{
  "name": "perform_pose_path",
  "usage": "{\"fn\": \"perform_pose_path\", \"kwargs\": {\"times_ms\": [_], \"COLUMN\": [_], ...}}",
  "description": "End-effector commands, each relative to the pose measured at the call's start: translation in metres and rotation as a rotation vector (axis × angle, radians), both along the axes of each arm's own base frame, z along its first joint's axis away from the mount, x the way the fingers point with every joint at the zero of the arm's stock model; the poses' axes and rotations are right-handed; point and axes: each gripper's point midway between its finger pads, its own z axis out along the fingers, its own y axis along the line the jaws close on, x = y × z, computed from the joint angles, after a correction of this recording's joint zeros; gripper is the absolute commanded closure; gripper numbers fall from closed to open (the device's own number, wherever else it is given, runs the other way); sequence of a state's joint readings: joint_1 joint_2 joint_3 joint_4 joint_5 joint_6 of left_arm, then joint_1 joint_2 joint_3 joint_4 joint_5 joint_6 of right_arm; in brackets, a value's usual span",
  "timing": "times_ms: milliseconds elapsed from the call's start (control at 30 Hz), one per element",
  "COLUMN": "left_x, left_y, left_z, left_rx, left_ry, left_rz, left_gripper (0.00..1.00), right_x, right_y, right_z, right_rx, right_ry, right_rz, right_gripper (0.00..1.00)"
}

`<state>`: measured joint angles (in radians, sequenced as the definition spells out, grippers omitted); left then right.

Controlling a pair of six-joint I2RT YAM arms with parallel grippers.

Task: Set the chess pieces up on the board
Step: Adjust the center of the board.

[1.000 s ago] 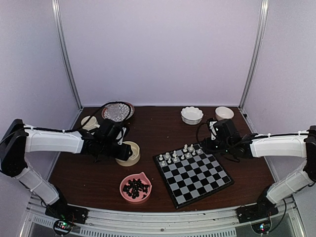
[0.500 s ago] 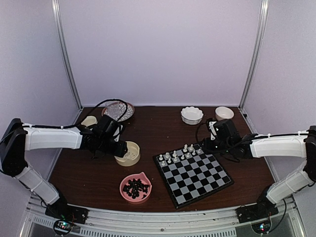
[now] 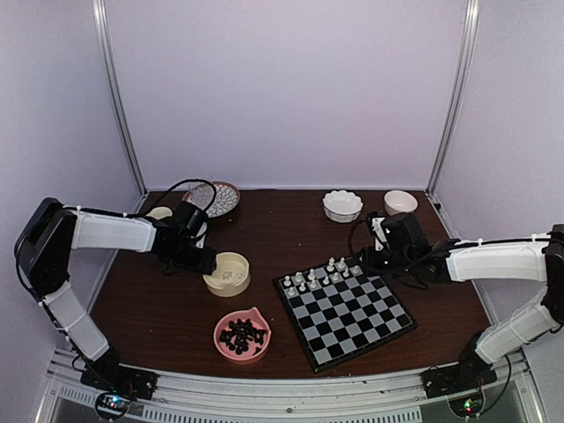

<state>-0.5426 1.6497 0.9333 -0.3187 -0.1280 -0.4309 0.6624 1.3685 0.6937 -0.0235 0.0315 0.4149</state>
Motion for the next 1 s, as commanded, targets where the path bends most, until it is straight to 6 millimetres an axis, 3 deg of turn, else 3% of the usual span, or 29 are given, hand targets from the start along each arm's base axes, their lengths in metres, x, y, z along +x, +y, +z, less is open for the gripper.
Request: {"fn": "perform_pose_path", "kwargs": {"times_ms": [0,167,467,633,967], "left_x": [0.012,0.016,0.017,0.015,0.005], "left_y": [-0.008,-0.004,-0.002,-0.005,0.011], "left_z": [-0.006,-0.016,-0.019,-0.022,-0.017], "left_rx": [-0.034,-0.052,-0.067,-0.087,-0.098], "left_ry": [0.033,0.069,0.079,0.108,0.095], "left_rz": [-0.025,0.004,0.043,0.060,0.182], "left_gripper": [0.43,0.51,0.60,0.70,0.84], "right_x": [0.003,0.003,0.003,0.003,0.004], "right_y": [0.003,0.003,0.003,0.003,0.003], "right_z": [0.005,0.005,0.005,0.003,0.002], "right_rx": [0.026,0.027,0.029,0.025,0.022], "right_ry": [-0.026,-0.025,-0.027,-0.025,-0.022], "right_rz": [0.007,0.009,0.012,0.010,0.011], "right_gripper": [0.71,0.71,0.71,0.71,0.71]}}
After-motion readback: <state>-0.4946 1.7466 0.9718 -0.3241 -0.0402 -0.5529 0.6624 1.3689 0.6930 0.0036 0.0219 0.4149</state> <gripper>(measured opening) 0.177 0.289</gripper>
